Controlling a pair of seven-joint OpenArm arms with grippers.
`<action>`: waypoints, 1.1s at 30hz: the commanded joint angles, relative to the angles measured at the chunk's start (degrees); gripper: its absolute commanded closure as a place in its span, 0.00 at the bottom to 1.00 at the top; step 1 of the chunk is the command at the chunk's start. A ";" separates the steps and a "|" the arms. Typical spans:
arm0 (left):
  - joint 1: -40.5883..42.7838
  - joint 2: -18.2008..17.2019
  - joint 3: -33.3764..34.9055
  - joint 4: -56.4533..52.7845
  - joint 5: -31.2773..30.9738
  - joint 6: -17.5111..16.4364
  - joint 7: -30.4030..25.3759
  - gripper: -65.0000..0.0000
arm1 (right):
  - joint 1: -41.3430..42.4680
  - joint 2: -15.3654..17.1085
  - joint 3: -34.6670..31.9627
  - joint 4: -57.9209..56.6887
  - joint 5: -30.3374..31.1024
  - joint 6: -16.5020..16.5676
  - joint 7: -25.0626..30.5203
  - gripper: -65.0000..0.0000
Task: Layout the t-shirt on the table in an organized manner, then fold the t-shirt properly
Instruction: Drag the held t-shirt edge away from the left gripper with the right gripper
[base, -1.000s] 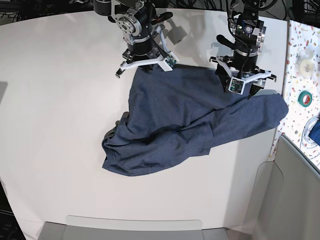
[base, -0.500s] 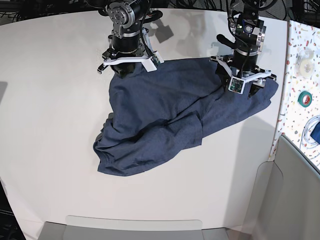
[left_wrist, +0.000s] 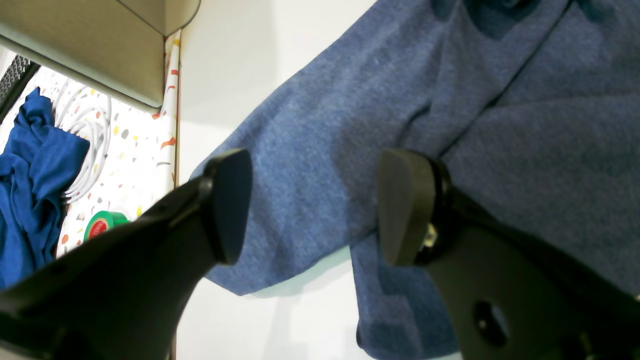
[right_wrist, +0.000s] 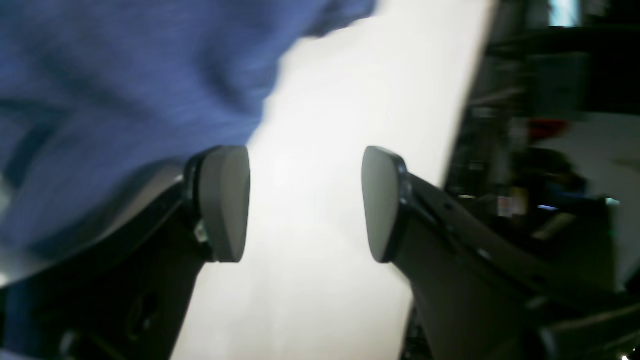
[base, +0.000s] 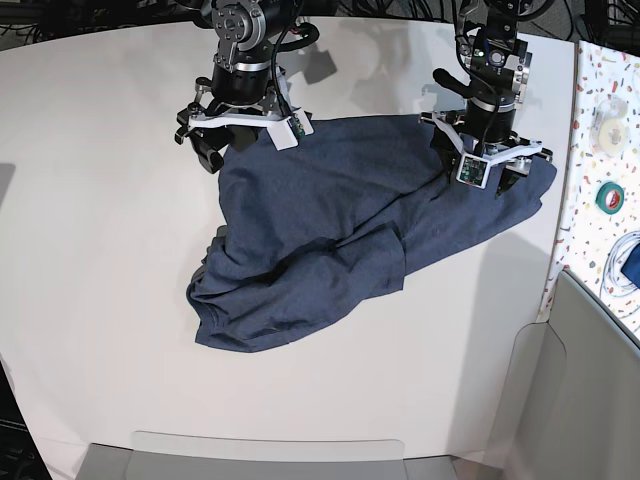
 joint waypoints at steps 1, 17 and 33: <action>-0.13 -0.22 -0.21 1.05 0.47 0.55 -0.98 0.41 | -5.15 0.06 -2.02 -0.83 -1.92 2.66 0.44 0.46; -0.22 -0.40 -0.21 0.17 0.47 0.55 -0.98 0.41 | 5.40 -15.85 62.77 -1.26 42.73 14.79 23.21 0.46; -0.65 -0.40 -0.12 -0.35 0.47 0.55 -0.98 0.41 | 21.93 -12.95 68.49 -25.62 79.39 19.19 20.49 0.46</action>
